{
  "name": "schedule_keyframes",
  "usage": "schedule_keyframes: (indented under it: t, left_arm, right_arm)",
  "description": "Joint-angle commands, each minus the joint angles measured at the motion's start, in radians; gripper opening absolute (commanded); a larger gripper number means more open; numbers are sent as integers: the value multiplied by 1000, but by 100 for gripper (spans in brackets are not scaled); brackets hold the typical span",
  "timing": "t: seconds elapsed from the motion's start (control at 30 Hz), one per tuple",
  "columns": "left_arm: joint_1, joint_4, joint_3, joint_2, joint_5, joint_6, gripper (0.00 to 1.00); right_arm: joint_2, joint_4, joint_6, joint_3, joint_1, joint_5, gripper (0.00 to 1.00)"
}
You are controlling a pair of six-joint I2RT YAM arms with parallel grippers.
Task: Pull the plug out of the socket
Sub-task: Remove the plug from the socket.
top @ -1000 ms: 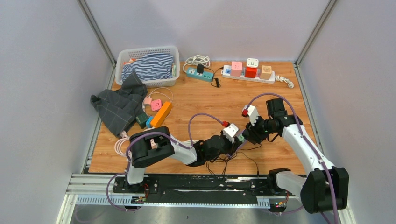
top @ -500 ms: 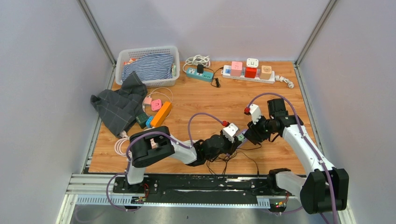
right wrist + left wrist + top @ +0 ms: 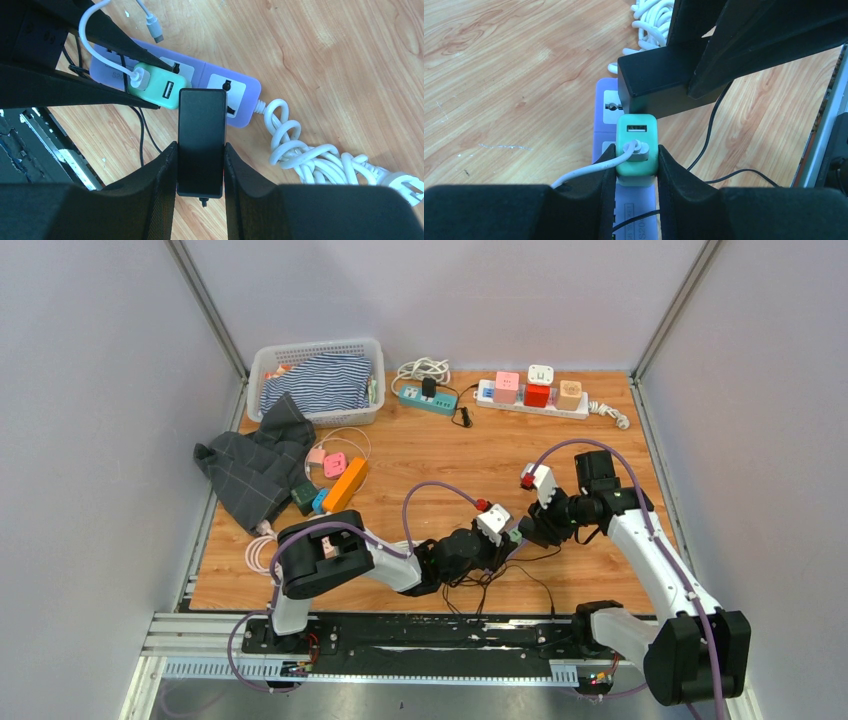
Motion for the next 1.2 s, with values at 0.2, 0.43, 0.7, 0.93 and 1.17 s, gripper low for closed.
schedule_keyframes:
  t: [0.2, 0.43, 0.7, 0.93, 1.17]
  left_arm:
    - [79, -136, -58, 6, 130, -37, 33]
    - [104, -138, -55, -54, 277, 13, 75]
    - [106, -139, -103, -194, 351, 39, 78]
    - [105, -190, -171, -335, 373, 142, 80]
    - [109, -194, -257, -505, 406, 220, 82]
  right_arm:
    - [-22, -60, 46, 10, 8, -77, 0]
    - [-14, -58, 52, 13, 8, -72, 0]
    - [-33, -62, 60, 20, 3, -88, 0]
    - [-47, -79, 61, 35, -6, -109, 0]
    - [-92, -136, 9, 60, -9, -214, 0]
